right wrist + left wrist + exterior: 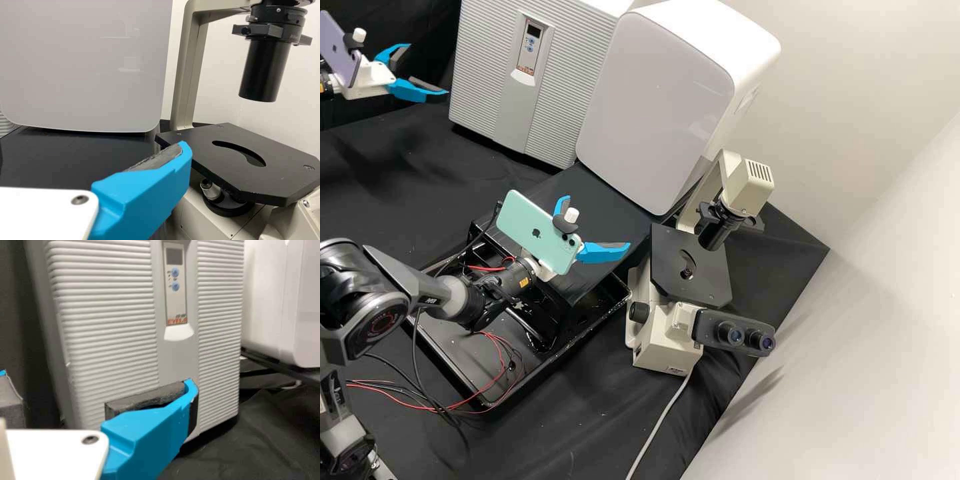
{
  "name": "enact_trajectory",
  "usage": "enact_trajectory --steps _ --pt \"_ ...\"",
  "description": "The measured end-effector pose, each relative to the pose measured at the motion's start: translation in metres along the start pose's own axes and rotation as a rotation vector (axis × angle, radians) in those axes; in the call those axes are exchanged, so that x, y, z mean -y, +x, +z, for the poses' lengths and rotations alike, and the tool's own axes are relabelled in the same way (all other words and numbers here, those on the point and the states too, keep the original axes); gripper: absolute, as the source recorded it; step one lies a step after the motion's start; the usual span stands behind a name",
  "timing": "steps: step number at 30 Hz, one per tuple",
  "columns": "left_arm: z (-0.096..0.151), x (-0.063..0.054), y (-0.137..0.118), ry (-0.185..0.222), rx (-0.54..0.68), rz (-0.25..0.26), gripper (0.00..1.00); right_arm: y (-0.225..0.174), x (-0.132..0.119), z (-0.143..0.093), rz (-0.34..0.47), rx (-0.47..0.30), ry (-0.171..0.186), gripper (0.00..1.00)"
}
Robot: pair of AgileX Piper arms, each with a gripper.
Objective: Open the incubator door
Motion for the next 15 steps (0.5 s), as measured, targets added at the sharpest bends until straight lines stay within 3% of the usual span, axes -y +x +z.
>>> enact_trajectory --steps 6,10,15 --pt "-0.027 -0.015 0.045 0.025 0.013 0.041 1.00 0.000 0.000 0.000 0.000 0.000 0.000 1.00" --pt "-0.039 -0.026 0.069 0.014 -0.003 0.058 1.00 0.000 0.000 0.000 0.000 0.000 0.000 1.00" --pt "-0.053 -0.039 0.101 -0.029 -0.014 0.072 1.00 0.000 0.000 0.000 0.000 0.000 0.000 1.00"
